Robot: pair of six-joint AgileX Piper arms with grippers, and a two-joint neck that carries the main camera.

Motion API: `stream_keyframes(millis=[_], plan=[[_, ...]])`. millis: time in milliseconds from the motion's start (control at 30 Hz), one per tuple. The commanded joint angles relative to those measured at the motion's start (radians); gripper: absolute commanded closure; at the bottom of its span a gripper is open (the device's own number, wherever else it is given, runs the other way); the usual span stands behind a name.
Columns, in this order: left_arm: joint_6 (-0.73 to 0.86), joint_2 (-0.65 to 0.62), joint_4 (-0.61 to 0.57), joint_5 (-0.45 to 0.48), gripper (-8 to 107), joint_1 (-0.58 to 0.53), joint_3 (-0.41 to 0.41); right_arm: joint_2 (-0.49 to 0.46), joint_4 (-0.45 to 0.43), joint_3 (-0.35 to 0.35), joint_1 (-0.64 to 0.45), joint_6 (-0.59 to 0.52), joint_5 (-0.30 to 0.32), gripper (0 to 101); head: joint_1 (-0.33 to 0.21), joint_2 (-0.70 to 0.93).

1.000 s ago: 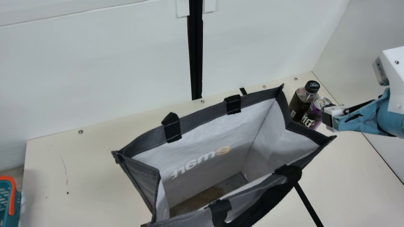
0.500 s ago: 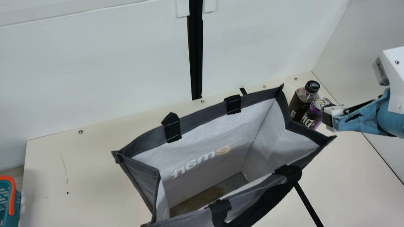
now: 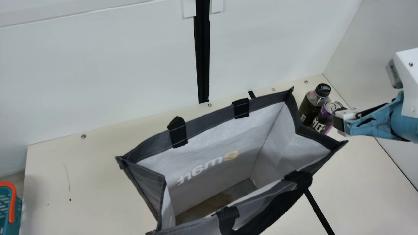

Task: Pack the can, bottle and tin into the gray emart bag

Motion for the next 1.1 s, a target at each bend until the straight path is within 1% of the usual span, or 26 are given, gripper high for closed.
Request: stream_keyframes(millis=[0,767,1067], plan=[[-0.014,0.020,0.021,-0.005,9,-0.032,-0.022,0.000,0.000,0.000,0.000,0.000,0.000,10,-0.023,-0.001],[-0.258,0.256,0.313,0.000,9,-0.435,-0.313,0.000,0.000,0.000,0.000,0.000,0.000,10,-0.023,-0.001],[-0.316,0.331,0.378,0.000,9,-0.547,-0.408,0.000,0.000,0.000,0.000,0.000,0.000,10,-0.023,-0.001]])
